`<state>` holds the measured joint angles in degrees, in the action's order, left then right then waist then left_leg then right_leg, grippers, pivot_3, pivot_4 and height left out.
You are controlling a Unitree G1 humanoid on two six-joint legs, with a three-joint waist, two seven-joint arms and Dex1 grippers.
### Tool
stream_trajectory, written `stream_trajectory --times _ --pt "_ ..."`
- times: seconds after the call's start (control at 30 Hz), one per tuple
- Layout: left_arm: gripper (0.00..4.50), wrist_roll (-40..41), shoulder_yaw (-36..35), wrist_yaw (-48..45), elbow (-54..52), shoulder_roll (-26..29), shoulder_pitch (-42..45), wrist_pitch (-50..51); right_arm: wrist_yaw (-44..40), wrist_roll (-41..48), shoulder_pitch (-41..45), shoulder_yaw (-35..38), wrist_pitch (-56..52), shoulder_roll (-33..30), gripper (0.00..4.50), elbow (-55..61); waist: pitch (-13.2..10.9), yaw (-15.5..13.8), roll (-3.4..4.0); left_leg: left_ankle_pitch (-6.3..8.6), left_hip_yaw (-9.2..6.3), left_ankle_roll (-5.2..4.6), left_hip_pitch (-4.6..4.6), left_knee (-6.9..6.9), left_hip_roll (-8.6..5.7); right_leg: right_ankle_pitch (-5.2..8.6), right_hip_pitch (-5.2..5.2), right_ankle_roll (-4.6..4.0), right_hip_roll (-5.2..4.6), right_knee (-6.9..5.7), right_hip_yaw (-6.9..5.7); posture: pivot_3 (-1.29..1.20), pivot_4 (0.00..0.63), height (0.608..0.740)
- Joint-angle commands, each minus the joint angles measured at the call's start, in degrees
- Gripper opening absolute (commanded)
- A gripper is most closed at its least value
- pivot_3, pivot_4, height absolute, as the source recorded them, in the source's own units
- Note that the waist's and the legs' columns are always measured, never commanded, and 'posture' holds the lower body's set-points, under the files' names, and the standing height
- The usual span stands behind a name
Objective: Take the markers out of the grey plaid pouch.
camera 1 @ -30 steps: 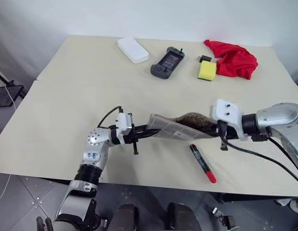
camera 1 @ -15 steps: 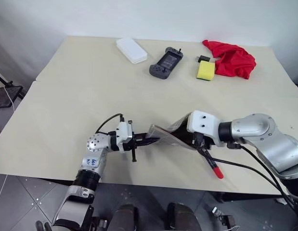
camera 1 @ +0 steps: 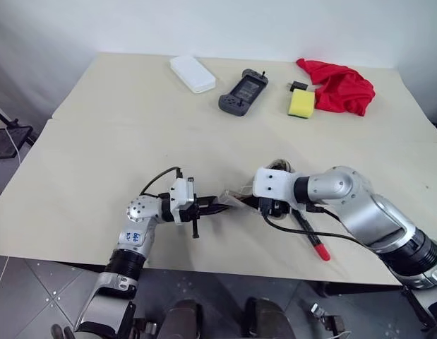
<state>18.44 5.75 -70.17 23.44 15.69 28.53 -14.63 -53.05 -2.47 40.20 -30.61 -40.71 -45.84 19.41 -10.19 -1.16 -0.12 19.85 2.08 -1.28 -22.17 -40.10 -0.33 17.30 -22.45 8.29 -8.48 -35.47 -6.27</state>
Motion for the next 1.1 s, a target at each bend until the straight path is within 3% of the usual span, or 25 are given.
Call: stream_trajectory --times 0.03,0.23,0.33,0.5,0.57,0.7,0.83,1.1 --pt "0.00 1.0 -0.3 -0.1 -1.1 -0.6 0.7 -0.4 -0.2 -2.4 0.5 -1.6 0.6 2.4 3.07 -5.1 0.0 0.0 0.00 0.00 0.01 0.00 0.00 0.00 -0.01 0.00 0.00 0.00 0.01 0.00 0.00 0.00 0.150 0.740" --pt "0.00 0.8 -0.6 0.3 -0.9 -1.0 0.8 -0.3 -0.2 -5.4 1.9 -2.0 1.8 5.6 3.07 -9.1 0.0 0.6 0.00 -0.01 -0.01 0.01 0.01 0.00 0.01 0.00 0.00 0.00 0.02 -0.03 0.00 0.00 0.150 0.740" --pt "0.00 0.9 -0.8 0.6 -1.0 -1.1 0.8 -0.3 0.2 -7.1 1.6 -1.7 4.1 6.3 2.51 -11.0 0.0 0.9 0.00 -0.01 0.00 0.01 0.01 0.00 0.00 0.00 0.00 0.00 0.02 -0.04 0.00 0.00 0.150 0.740" --pt "0.00 1.0 -1.1 0.9 -1.1 -0.8 0.7 -0.2 -0.8 -8.1 1.3 0.3 8.9 5.5 0.93 -10.5 0.0 1.1 0.00 -0.01 -0.01 0.02 0.01 0.00 0.01 0.00 0.00 0.00 0.02 -0.04 -0.01 0.00 0.150 0.740" --pt "0.00 0.9 -1.3 1.1 -1.1 -0.8 0.6 -0.1 -1.4 -7.9 1.1 1.6 10.9 5.0 0.63 -9.7 0.0 1.1 0.00 -0.01 -0.01 0.02 0.01 0.00 0.01 0.00 0.01 0.00 0.02 -0.04 -0.02 0.00 0.150 0.740" --pt "0.00 1.1 -2.0 2.1 -1.5 -0.7 0.4 0.5 -3.6 -6.6 0.3 4.7 14.6 3.3 0.55 -7.2 0.0 1.0 0.00 -0.01 -0.01 0.02 -0.01 0.00 0.02 0.00 0.01 0.00 0.01 -0.02 -0.02 0.00 0.150 0.740" --pt "0.00 1.8 -3.2 3.6 -2.0 -0.6 0.1 2.0 -11.0 3.9 -3.9 12.0 23.1 0.5 0.47 -1.0 0.0 0.9 -0.02 -0.01 0.00 0.02 -0.03 0.02 0.01 0.00 0.02 0.00 0.02 0.01 -0.05 0.00 0.150 0.740" --pt "0.00 1.8 -3.5 3.6 -4.0 0.2 -0.9 3.6 -14.0 11.8 -9.4 22.8 31.0 -2.2 0.47 -6.8 0.0 1.0 -0.02 -0.01 0.00 0.01 0.01 0.02 0.03 0.00 0.07 0.00 0.01 0.02 -0.04 0.00 0.150 0.740"
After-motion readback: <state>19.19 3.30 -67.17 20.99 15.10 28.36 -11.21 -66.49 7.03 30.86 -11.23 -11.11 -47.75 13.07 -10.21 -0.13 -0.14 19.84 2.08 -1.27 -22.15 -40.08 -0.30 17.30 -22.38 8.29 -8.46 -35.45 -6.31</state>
